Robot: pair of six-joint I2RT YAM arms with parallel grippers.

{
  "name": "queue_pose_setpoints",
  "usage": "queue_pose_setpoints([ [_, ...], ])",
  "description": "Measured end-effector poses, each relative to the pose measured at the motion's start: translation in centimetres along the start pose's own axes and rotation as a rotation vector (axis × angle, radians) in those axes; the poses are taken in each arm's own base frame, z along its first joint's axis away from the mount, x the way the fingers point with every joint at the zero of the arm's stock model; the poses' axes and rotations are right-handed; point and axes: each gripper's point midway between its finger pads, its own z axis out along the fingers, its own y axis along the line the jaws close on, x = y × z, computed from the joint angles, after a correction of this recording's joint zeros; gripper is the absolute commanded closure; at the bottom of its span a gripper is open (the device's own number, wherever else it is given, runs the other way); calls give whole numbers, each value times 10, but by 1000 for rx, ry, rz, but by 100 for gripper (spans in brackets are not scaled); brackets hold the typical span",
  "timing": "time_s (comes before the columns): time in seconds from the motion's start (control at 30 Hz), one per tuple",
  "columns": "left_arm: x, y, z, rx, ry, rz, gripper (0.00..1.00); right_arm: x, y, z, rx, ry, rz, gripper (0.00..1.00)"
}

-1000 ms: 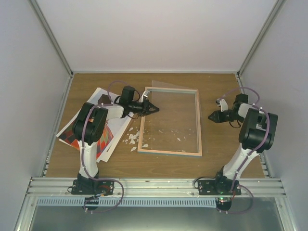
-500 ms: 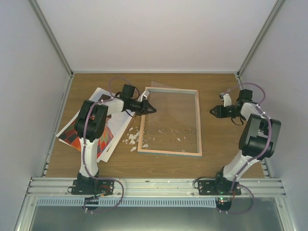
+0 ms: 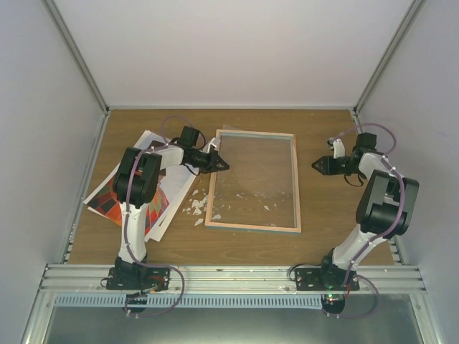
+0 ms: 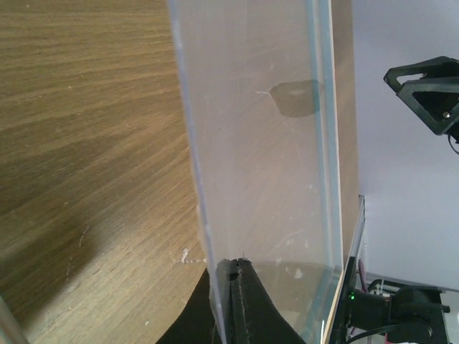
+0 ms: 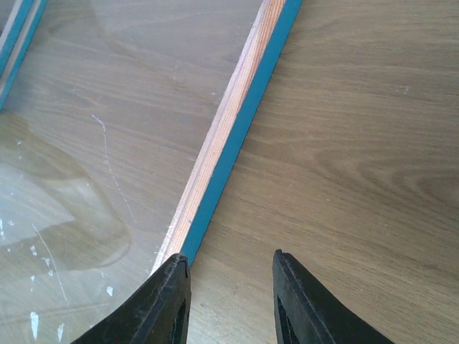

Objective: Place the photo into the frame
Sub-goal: Place the photo frame item in the photo frame.

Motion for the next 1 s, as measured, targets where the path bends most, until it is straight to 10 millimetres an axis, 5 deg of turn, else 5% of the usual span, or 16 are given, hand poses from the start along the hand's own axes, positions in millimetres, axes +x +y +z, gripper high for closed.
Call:
queue_pose_setpoints([
  [0.77, -6, 13, 1, -68, 2, 27, 100, -1, 4, 0, -20, -9, 7, 66],
  [1.0, -5, 22, 1, -120, -2, 24, 73, -2, 4, 0, -24, -10, 8, 66],
])
